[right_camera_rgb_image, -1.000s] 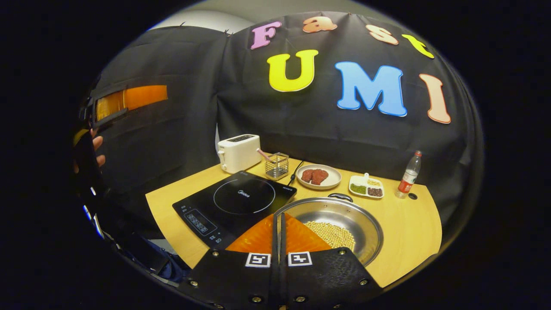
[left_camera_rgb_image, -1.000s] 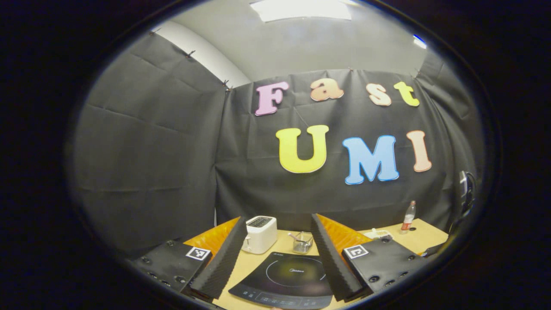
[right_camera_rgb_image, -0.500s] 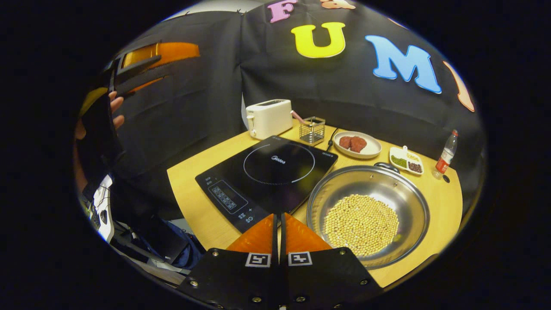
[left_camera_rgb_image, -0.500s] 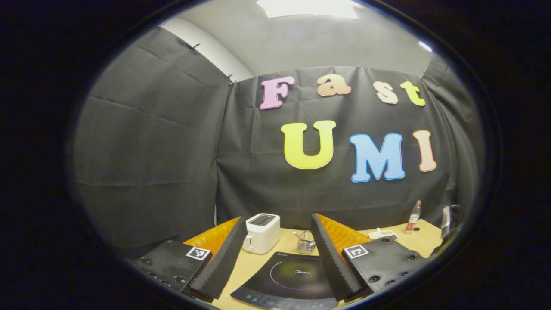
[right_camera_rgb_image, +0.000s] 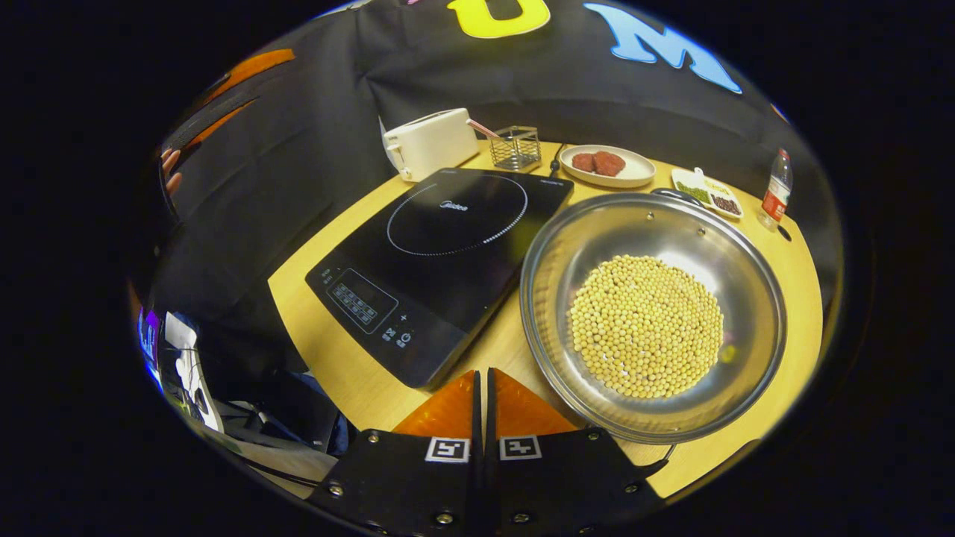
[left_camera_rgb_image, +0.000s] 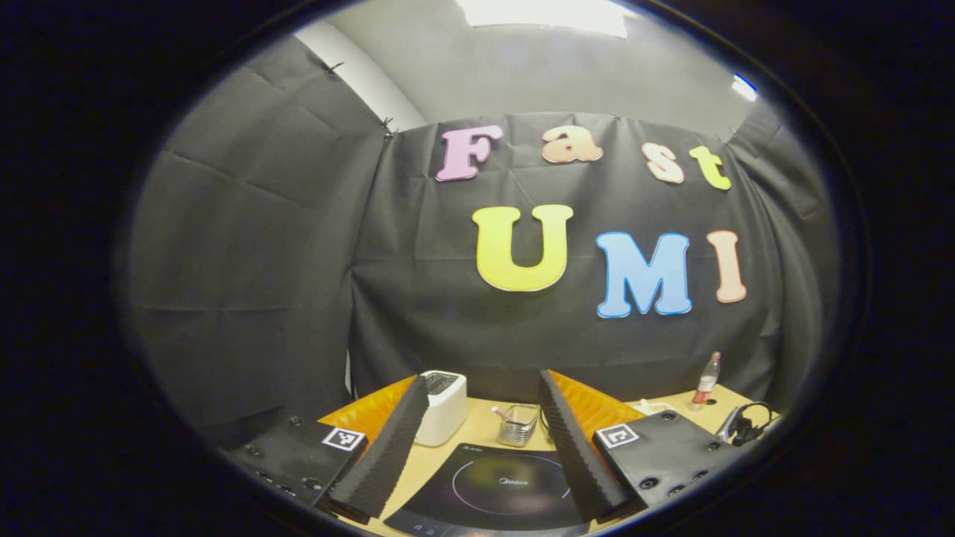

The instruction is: First push the handle of the pot to place it horizontally, then grasp the pot with both hands and set it on the induction cooktop.

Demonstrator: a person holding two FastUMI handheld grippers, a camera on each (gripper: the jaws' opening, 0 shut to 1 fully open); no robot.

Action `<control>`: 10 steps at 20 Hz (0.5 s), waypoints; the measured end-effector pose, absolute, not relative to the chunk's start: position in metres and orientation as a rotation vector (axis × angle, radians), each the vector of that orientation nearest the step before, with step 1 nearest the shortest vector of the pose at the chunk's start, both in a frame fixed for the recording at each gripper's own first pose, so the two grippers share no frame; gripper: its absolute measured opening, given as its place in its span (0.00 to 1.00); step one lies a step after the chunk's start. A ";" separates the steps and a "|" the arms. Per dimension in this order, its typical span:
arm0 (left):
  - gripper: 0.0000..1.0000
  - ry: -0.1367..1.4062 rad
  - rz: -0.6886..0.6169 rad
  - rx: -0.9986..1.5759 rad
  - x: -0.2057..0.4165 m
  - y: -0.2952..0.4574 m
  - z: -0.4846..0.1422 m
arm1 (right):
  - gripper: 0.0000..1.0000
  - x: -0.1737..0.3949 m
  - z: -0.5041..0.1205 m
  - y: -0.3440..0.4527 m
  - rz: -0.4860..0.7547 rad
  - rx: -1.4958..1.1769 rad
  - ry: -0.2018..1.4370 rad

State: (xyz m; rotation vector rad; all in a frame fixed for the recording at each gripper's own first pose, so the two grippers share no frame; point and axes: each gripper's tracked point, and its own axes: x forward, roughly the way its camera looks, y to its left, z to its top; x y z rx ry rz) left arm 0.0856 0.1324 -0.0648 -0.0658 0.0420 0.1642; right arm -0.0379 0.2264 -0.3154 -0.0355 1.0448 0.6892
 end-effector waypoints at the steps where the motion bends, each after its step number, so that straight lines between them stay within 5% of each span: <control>1: 0.97 0.046 0.155 -0.070 0.090 0.132 -0.067 | 0.01 -0.037 -0.320 0.223 0.678 -0.040 1.060; 10: 0.94 0.068 0.031 -0.133 0.124 0.104 -0.085 | 0.01 -0.041 -0.332 0.202 0.578 -0.077 1.131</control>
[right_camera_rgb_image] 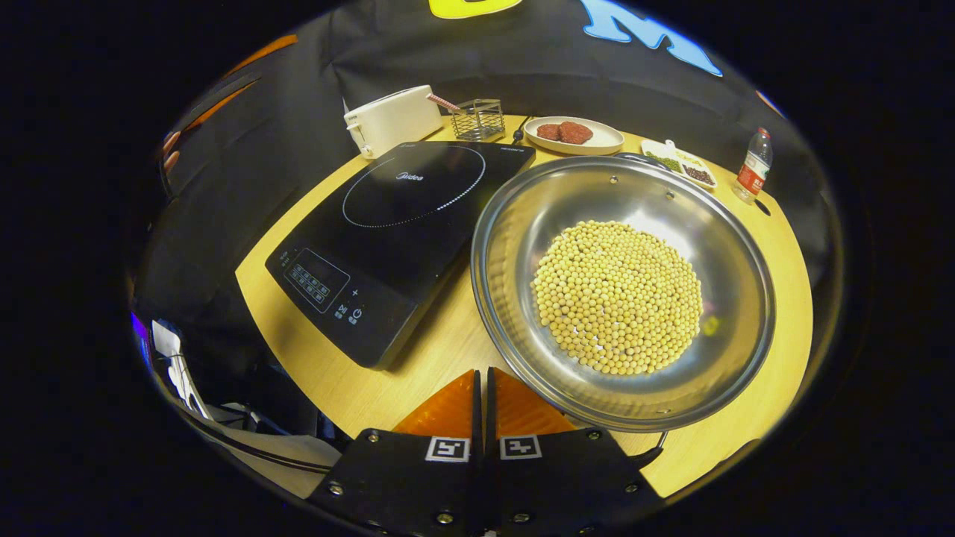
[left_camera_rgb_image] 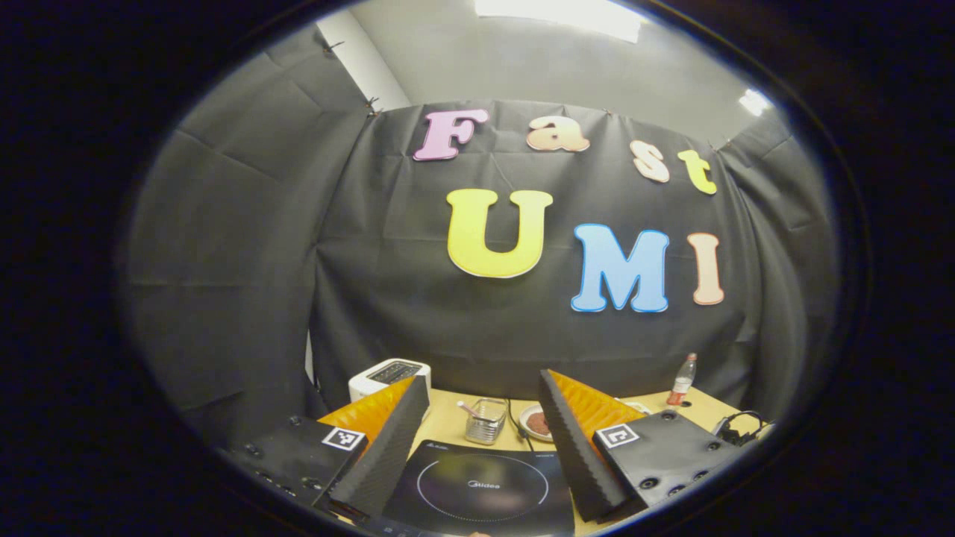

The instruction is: First push the handle of the pot to place it horizontally, then grasp the pot with both hands and set it on the induction cooktop.

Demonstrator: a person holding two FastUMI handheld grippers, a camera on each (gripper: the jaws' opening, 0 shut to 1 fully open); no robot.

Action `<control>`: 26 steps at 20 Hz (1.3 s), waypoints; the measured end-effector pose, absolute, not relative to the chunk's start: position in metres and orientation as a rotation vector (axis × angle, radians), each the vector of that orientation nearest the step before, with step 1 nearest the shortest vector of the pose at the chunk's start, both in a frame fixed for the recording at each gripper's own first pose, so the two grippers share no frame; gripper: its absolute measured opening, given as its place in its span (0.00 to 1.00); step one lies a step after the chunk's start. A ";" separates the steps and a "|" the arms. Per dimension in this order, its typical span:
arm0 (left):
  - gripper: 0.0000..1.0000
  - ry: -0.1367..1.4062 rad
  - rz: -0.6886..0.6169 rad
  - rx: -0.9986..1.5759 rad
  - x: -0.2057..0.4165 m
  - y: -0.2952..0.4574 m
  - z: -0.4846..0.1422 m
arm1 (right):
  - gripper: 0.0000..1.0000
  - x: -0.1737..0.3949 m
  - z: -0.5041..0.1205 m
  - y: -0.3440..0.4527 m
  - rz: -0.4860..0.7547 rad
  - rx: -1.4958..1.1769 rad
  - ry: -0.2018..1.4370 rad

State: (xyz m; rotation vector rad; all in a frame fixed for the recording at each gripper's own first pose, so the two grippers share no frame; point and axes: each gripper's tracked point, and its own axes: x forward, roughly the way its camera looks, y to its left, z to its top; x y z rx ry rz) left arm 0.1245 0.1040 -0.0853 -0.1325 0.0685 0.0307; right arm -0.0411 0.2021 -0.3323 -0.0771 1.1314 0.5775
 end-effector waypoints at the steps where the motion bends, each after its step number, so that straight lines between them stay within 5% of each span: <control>1: 0.94 0.068 0.019 -0.134 0.127 0.099 -0.084 | 0.01 -0.042 -0.332 0.198 0.567 -0.077 1.133; 12: 0.97 0.062 -0.077 -0.113 0.144 0.018 -0.076 | 0.01 -0.049 -0.336 0.129 0.483 -0.139 1.151; 26: 0.96 0.071 -0.029 -0.082 0.154 -0.039 -0.074 | 0.01 -0.030 -0.348 0.037 0.430 -0.228 1.198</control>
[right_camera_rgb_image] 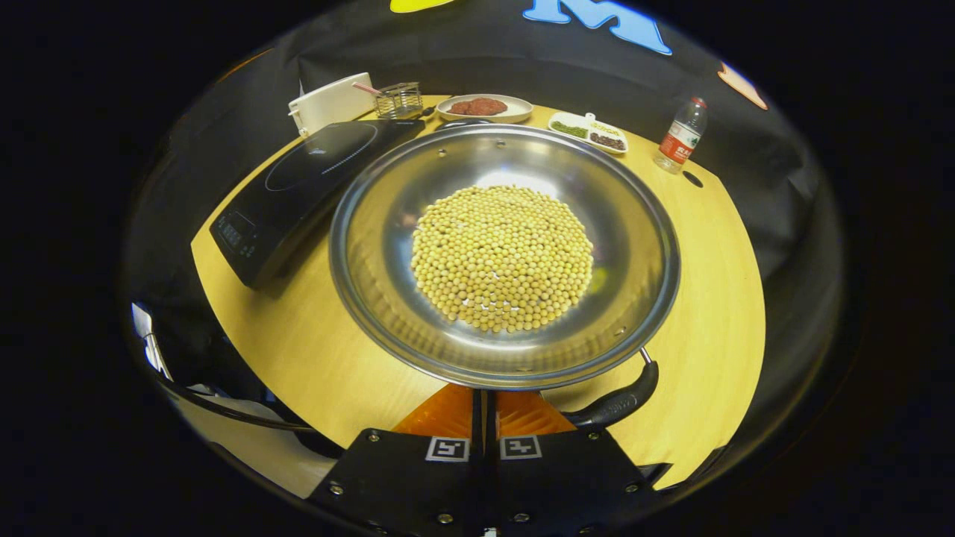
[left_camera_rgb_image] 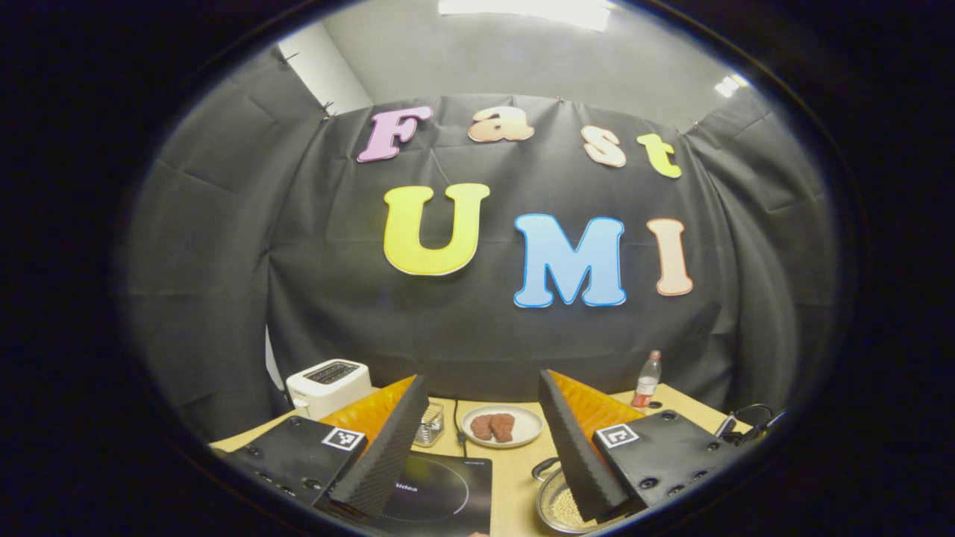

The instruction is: First push the handle of the pot to place it horizontally, then grasp the pot with both hands and set it on the induction cooktop.

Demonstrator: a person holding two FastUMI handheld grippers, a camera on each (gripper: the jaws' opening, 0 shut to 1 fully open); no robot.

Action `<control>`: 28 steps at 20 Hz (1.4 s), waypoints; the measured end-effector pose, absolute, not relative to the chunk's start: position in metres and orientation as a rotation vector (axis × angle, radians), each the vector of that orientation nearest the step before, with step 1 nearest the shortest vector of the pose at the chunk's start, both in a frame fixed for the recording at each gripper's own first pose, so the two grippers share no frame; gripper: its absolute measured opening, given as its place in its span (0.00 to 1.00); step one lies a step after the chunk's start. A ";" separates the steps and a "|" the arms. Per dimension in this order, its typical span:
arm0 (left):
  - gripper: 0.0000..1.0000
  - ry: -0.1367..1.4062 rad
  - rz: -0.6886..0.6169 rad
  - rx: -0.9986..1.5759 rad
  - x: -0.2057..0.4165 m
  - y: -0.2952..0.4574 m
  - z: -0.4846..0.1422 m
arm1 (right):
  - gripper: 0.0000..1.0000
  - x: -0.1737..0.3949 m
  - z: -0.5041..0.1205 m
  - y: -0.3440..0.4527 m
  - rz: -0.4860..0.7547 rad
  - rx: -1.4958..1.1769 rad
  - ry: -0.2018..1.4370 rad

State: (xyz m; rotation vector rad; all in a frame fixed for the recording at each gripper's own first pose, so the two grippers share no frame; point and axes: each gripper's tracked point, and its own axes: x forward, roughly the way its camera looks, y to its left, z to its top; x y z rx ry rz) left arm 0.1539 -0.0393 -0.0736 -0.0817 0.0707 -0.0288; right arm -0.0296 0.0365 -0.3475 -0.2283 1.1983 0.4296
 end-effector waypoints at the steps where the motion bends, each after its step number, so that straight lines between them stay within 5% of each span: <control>1: 0.96 0.069 -0.024 -0.081 0.154 -0.042 -0.073 | 0.01 -0.026 -0.348 0.029 0.424 -0.249 1.195; 11: 0.99 0.087 0.069 -0.049 0.139 -0.047 -0.076 | 0.01 0.026 -0.355 -0.033 0.350 -0.438 1.102; 28: 0.94 0.227 0.074 0.039 0.115 -0.094 -0.148 | 0.01 0.108 -0.336 -0.083 0.086 -0.225 0.872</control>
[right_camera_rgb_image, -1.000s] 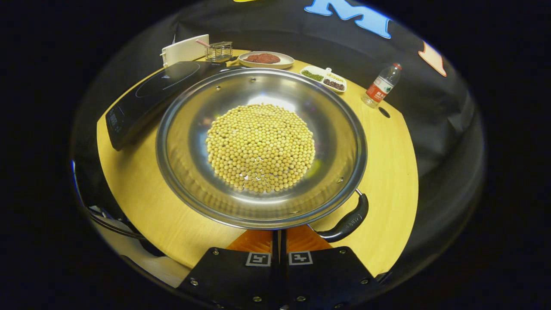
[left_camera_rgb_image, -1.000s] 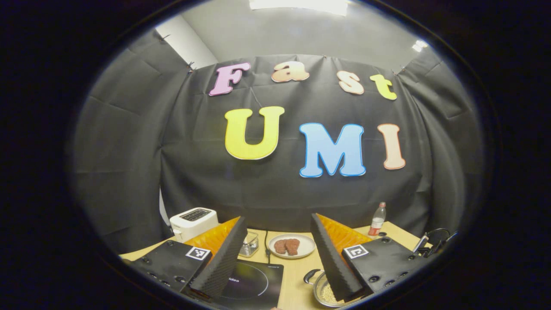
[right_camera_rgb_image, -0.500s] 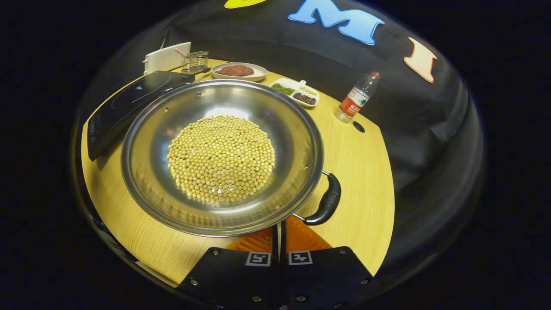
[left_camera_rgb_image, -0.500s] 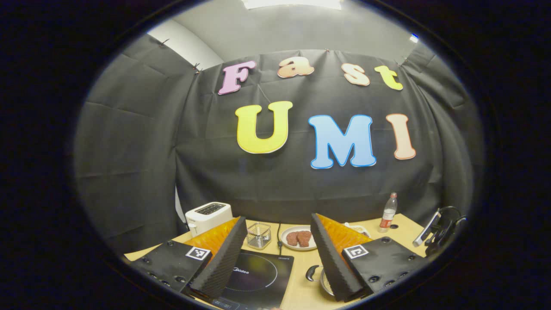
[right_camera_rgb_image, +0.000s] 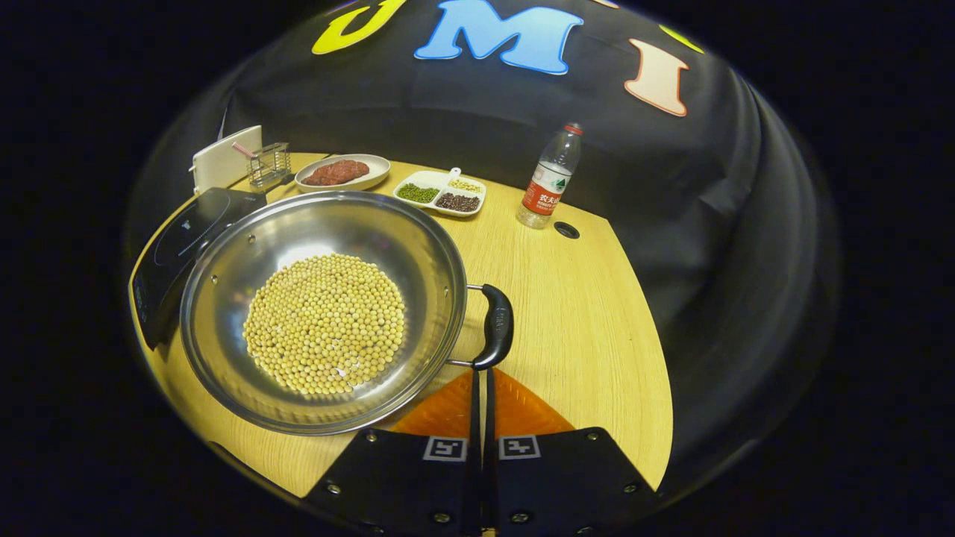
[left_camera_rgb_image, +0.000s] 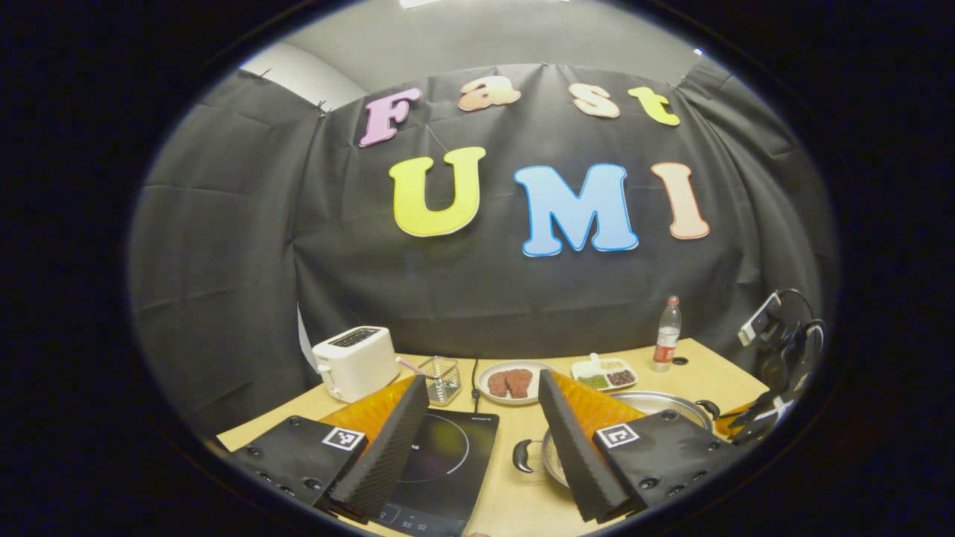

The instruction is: First push the handle of the pot to place it horizontally, then grasp the pot with both hands and set it on the induction cooktop.

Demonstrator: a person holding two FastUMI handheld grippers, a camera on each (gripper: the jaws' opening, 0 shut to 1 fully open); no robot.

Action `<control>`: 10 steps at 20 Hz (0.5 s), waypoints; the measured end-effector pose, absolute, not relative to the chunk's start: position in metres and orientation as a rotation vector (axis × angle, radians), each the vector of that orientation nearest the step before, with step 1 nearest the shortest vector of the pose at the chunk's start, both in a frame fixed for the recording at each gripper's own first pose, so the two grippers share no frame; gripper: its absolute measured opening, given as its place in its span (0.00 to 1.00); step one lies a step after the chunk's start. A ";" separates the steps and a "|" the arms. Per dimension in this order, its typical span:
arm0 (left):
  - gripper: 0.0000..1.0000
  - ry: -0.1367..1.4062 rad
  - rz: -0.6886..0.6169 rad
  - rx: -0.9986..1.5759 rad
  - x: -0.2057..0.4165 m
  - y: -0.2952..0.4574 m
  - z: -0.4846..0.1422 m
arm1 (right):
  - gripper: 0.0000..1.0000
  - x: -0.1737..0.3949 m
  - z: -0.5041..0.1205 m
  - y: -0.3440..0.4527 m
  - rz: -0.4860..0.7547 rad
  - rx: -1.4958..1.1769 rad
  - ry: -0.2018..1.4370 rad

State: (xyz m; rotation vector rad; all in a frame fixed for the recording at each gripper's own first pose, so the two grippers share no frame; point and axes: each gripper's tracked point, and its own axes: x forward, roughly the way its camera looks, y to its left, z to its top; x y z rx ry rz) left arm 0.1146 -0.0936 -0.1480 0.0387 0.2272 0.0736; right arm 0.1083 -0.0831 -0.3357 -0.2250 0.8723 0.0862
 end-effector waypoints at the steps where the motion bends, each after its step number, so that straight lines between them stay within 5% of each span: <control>1: 0.94 0.237 0.066 0.041 0.116 -0.098 -0.154 | 0.01 0.110 -0.330 -0.087 0.074 -0.208 0.850; 4: 0.99 0.270 0.042 0.037 0.121 -0.108 -0.172 | 0.04 0.113 -0.310 -0.087 0.063 -0.103 0.778; 8: 0.94 0.335 0.006 0.039 0.132 -0.120 -0.206 | 1.00 0.120 -0.294 -0.076 0.089 0.044 0.717; 10: 0.97 0.383 0.003 0.031 0.138 -0.123 -0.226 | 0.98 0.123 -0.293 -0.072 0.090 0.060 0.709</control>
